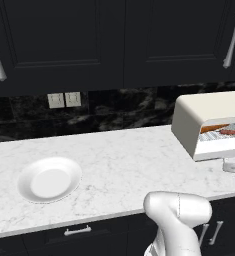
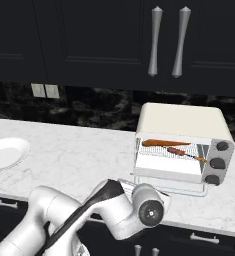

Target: Pick up the kebab skewer and baguette bread, and place them inside the toaster oven. Close the toaster oven door and start by setting the timer.

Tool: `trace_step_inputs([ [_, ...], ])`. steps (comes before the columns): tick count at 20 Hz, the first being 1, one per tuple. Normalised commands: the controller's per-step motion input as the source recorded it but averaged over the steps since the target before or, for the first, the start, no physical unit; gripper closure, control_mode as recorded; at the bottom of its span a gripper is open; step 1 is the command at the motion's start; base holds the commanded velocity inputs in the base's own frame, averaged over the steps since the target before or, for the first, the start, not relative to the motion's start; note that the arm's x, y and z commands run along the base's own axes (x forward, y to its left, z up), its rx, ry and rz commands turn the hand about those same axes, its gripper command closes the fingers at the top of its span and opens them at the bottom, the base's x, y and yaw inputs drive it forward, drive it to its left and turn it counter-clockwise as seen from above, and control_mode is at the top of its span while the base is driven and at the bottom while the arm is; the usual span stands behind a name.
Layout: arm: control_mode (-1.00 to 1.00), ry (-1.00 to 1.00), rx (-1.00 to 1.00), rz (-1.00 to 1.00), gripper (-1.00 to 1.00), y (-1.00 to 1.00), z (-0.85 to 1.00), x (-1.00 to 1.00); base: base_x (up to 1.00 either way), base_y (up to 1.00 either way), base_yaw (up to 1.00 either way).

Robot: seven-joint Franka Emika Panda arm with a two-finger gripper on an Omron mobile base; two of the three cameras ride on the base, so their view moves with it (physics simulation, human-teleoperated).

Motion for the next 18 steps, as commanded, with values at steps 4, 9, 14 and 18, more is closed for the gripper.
trace_step_inputs([
  [4,-1.00,-0.14,0.00,-0.01,-1.00,0.36,0.38,1.00,0.00,0.00,0.00],
  [9,-1.00,0.01,-0.03,0.00,-1.00,0.08,0.28,1.00,0.00,0.00,0.00],
  [14,-1.00,0.08,-0.10,0.00,-1.00,-0.04,0.09,0.76,0.00,0.00,0.00],
  [18,-1.00,0.05,-0.16,0.00,-1.00,0.00,-0.14,0.28,0.00,0.00,0.00],
])
